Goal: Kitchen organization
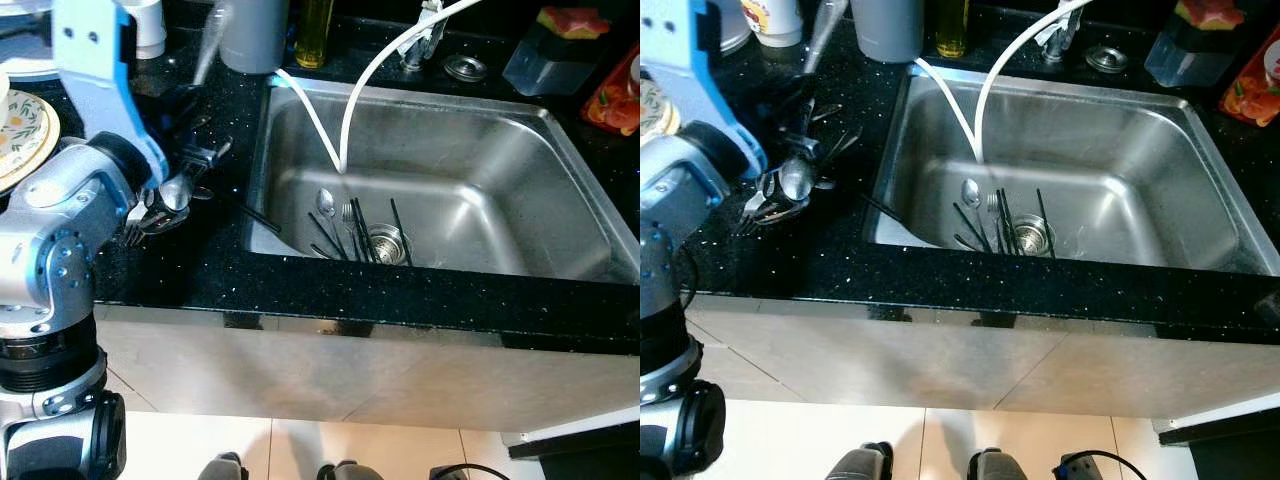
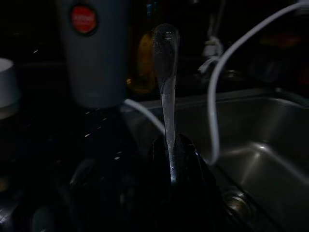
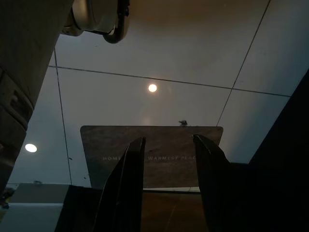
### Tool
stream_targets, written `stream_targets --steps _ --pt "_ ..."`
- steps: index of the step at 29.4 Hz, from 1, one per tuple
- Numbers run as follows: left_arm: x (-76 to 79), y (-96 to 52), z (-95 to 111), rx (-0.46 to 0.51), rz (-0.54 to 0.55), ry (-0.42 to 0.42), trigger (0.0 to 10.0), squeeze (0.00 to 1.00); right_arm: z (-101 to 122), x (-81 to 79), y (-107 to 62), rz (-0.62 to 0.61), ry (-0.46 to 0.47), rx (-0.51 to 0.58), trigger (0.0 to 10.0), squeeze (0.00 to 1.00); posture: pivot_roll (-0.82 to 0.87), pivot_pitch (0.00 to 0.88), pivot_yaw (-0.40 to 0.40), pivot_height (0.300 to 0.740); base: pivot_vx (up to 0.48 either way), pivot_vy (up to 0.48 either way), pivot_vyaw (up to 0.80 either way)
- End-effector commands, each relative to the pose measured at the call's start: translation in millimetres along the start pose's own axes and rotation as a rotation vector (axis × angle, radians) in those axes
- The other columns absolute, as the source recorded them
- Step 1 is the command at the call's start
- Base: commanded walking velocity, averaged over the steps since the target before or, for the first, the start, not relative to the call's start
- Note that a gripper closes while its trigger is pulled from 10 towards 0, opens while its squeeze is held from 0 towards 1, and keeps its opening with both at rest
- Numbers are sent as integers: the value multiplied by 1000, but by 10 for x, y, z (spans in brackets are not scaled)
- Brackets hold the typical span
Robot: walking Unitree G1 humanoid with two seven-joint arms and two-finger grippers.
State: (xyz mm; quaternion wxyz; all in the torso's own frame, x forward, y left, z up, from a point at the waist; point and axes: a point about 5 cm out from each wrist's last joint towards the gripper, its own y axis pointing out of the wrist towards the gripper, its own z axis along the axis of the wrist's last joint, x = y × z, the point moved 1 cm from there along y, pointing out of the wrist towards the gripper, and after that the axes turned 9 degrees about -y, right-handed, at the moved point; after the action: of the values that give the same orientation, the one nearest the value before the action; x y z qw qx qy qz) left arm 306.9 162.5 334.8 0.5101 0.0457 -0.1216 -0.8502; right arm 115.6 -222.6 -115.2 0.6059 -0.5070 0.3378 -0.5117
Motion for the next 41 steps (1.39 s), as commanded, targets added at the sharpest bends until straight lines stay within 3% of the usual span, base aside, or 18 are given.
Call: stream_targets --steps 1,12,16,18,24,28,31,34,41 --pt "69 10 54 20 -56 22 10000 0 -97 -26 -1 0 29 -24 10000 0 112 145 -70 740 0 0 0" --pt "108 109 25 36 -137 82 10000 0 -83 -47 4 -5 40 -16 10000 0 110 145 -66 740 0 0 0" --pt "196 186 -52 30 -216 124 10000 0 -96 -49 3 -7 37 -20 10000 0 99 154 -63 740 0 0 -747" --pt "231 297 -127 23 -255 170 10000 0 -133 -50 1 -12 47 -25 10000 0 82 165 -58 740 0 0 -303" --pt "202 396 -167 15 -263 220 10000 0 -189 -53 -4 -12 49 -34 10000 0 62 180 -51 740 0 0 0" --pt "279 493 -296 -29 -427 280 10000 0 -338 -57 -21 -14 61 -61 10000 0 32 214 -38 740 0 0 0" --pt "309 495 -341 -42 -467 287 10000 0 -369 -60 -25 -15 64 -67 10000 0 27 216 -36 740 0 0 0" --pt "400 494 -476 -59 -588 305 10000 0 -480 -78 -40 -15 78 -84 10000 0 -3 240 -22 740 0 0 0" --pt "449 582 -628 -86 -651 329 10000 0 -633 -94 -66 -16 94 -109 10000 0 -33 265 -15 740 0 0 0"
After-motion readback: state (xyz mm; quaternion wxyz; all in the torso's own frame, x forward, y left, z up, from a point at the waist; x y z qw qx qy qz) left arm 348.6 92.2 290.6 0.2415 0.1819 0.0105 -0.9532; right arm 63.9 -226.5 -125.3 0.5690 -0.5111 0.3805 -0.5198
